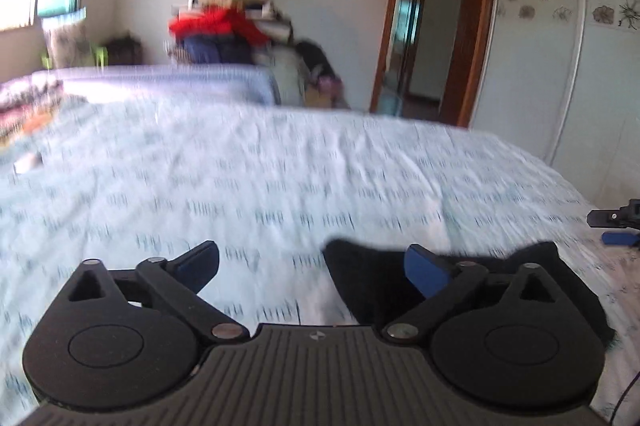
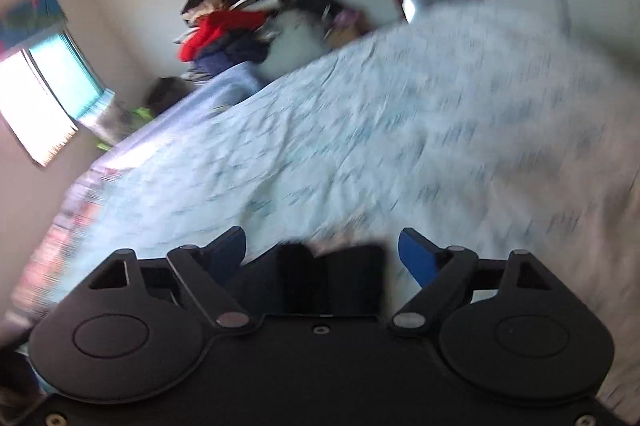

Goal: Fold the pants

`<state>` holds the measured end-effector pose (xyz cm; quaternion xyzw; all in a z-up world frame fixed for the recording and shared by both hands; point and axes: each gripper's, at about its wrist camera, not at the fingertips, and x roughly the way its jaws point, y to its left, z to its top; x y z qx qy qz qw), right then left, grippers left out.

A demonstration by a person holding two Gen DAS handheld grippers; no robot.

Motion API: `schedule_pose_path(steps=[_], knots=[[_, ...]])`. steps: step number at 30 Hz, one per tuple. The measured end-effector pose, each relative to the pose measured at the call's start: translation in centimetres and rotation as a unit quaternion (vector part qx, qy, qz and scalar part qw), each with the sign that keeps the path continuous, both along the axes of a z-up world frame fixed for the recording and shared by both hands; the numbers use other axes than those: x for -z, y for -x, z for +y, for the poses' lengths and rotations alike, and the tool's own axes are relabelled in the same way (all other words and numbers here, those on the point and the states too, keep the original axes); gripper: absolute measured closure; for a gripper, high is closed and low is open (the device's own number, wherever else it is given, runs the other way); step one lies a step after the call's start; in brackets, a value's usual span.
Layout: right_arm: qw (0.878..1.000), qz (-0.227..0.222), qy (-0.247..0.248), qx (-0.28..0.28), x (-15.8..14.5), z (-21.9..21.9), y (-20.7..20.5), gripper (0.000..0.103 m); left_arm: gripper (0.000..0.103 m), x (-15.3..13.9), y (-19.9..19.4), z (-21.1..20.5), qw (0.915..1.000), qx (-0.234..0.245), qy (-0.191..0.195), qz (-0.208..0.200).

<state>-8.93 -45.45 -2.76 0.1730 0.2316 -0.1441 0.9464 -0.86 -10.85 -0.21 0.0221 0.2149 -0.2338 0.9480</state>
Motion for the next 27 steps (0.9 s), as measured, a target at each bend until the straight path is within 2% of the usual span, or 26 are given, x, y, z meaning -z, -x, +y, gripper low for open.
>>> schedule_pose_path(steps=[1, 3, 4, 6, 8, 11, 13, 15, 17, 19, 21, 27], knots=[[0.998, 0.001, 0.057, 0.006, -0.1, 0.7, -0.8, 0.016, 0.000, 0.0, -0.1, -0.5, 0.9998, -0.002, -0.005, -0.018], [0.995, 0.022, 0.095, 0.008, 0.2, 0.7, -2.4, 0.008, 0.000, 0.7, -0.5, -1.4, 0.9992, 0.005, -0.023, -0.033], [0.995, 0.034, 0.093, 0.010, 0.5, 0.5, -3.0, 0.007, 0.000, 1.3, -0.7, -1.8, 0.9989, 0.002, -0.032, -0.035], [0.996, 0.059, 0.055, 0.023, 1.3, -0.5, -3.6, 0.007, 0.000, 2.6, -1.5, -2.6, 0.9979, -0.013, -0.060, -0.019], [0.998, 0.056, 0.026, 0.034, 2.5, -1.1, -3.7, 0.007, 0.000, 3.9, -2.3, -2.9, 0.9964, -0.033, -0.076, -0.020], [0.994, 0.075, 0.051, 0.059, 4.2, -1.2, -4.3, 0.007, 0.000, 5.1, -4.0, -2.8, 0.9950, -0.064, -0.074, -0.021], [0.992, 0.090, 0.061, 0.068, 5.3, -2.0, -4.7, 0.007, 0.000, 5.7, -5.4, -2.7, 0.9953, -0.075, -0.061, -0.007], [0.988, 0.119, 0.064, 0.079, 7.0, -2.9, -5.0, 0.007, 0.000, 6.7, -7.0, -2.7, 0.9933, -0.091, -0.066, 0.027], [0.989, 0.112, 0.066, 0.073, 8.1, -3.4, -4.6, 0.000, 0.000, 7.9, -8.2, -2.7, 0.9894, -0.100, -0.079, 0.070], [0.990, 0.106, 0.058, 0.074, 7.9, -3.6, -4.4, 0.000, 0.000, 8.5, -8.7, -2.4, 0.9873, -0.099, -0.075, 0.099], [0.989, 0.111, 0.067, 0.075, 7.9, -3.3, -4.5, 0.000, 0.000, 8.4, -8.6, -2.1, 0.9876, -0.101, -0.066, 0.100], [0.989, 0.111, 0.068, 0.075, 8.0, -3.3, -4.6, 0.000, 0.000, 8.6, -8.4, -2.3, 0.9869, -0.101, -0.074, 0.101]])
